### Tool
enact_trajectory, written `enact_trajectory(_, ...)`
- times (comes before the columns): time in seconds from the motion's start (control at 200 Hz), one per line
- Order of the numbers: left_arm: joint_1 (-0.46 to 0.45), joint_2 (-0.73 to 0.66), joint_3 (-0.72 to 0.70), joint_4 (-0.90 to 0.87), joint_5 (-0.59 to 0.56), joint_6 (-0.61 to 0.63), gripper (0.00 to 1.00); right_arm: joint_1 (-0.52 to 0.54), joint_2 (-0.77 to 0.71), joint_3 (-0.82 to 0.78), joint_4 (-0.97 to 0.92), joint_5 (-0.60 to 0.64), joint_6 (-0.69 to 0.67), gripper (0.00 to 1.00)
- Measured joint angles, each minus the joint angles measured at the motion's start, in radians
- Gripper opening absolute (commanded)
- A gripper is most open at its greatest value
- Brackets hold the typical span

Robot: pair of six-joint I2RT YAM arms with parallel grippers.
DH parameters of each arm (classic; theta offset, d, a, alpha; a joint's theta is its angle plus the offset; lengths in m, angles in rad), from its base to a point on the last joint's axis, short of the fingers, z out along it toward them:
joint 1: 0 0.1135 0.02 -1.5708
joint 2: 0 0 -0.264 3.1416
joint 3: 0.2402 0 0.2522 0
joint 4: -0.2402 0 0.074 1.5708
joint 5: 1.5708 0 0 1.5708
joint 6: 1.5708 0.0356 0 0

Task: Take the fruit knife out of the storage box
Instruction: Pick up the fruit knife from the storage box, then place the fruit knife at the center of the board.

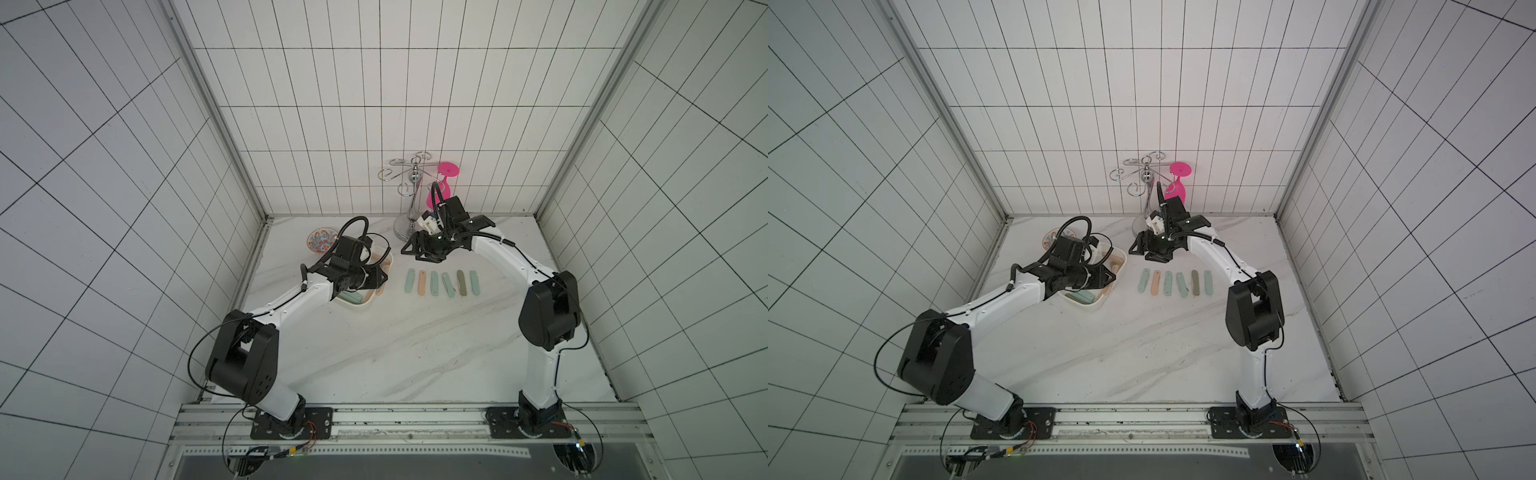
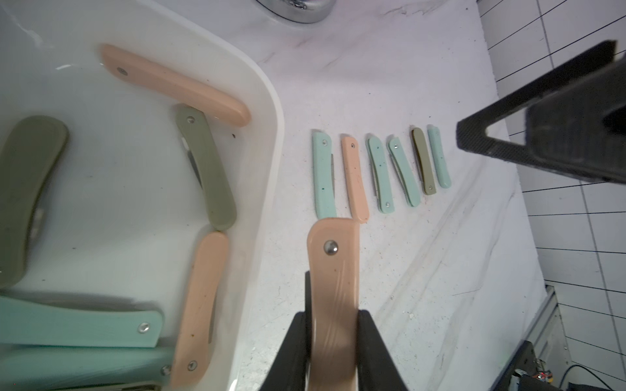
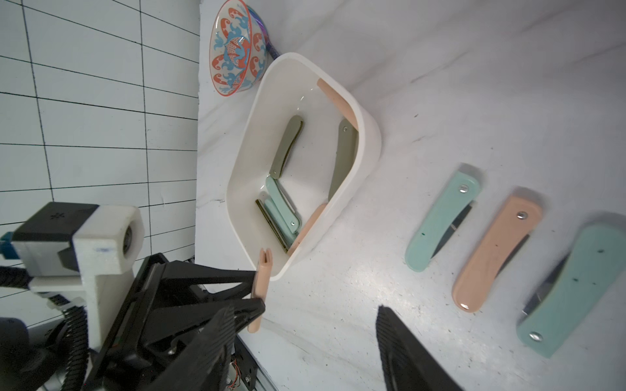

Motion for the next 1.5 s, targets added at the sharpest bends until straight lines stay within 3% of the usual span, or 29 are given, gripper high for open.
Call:
enact_trajectory(0.31,0.003,-0.021,-0.022,0.097,0.142,-0.093,0.07,0.006,0.000,-0.085,0.135,-0.102,0.076,0.66)
enact_trajectory(0.645,0.013,-0.022,-0.037,0.158,0.192,-0.151,0.07,0.040,0.000,-0.116,0.183,-0.136,0.104,0.49)
enact_trajectory(0.74,0.013,-0.022,-0.037,0.166,0.193,-0.155,0.07,0.047,0.000,-0.120,0.188,-0.137,0.106,0.40)
enact_trajectory(1.004,0.013,-0.021,-0.037,0.173,0.193,-0.159,0.07,0.066,0.000,-0.129,0.190,-0.139,0.116,0.28)
enact_trajectory(1.264,0.009,-0.014,-0.042,0.166,0.187,-0.155,0.08,0.080,0.000,-0.127,0.182,-0.131,0.120,0.01)
enact_trajectory(1.334,0.008,-0.014,-0.043,0.166,0.188,-0.154,0.12,0.080,0.000,-0.127,0.177,-0.128,0.116,0.00)
enact_trajectory(1.499,0.008,-0.014,-0.043,0.166,0.185,-0.148,0.39,0.080,0.000,-0.127,0.169,-0.123,0.108,0.00)
